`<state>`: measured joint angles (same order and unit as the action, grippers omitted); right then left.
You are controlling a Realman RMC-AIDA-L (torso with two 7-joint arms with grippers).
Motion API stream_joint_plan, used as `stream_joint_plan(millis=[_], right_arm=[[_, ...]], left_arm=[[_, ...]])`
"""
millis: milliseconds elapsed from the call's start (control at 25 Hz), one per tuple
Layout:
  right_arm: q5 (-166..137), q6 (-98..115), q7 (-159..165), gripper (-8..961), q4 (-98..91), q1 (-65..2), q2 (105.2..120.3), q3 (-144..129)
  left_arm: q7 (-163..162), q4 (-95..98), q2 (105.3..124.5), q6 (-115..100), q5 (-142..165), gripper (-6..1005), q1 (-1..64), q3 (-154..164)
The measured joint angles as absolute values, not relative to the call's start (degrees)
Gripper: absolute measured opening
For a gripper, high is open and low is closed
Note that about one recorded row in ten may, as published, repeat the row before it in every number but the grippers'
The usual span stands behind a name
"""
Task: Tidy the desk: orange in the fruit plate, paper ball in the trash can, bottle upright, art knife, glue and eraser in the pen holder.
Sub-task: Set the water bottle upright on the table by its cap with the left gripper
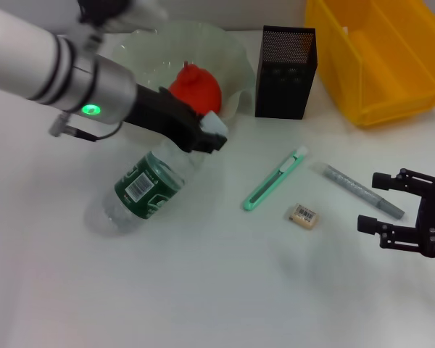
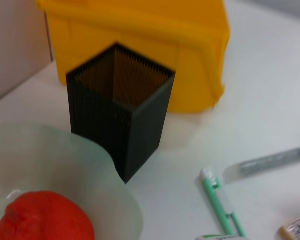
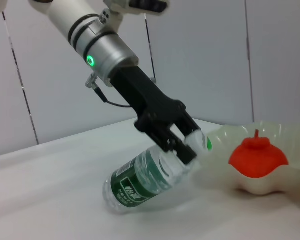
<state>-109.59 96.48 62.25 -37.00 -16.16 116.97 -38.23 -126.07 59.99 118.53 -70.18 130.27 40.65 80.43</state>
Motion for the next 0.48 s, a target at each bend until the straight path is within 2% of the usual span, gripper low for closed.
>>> stream_joint_plan(millis=[480], right_arm=[[-109.78,97.28,62.68,797,-37.0,-16.52,117.0,-38.23]], left_arm=[[-112.58,65.89,118.27,-82.78,119.78,443,31.5,62.94]])
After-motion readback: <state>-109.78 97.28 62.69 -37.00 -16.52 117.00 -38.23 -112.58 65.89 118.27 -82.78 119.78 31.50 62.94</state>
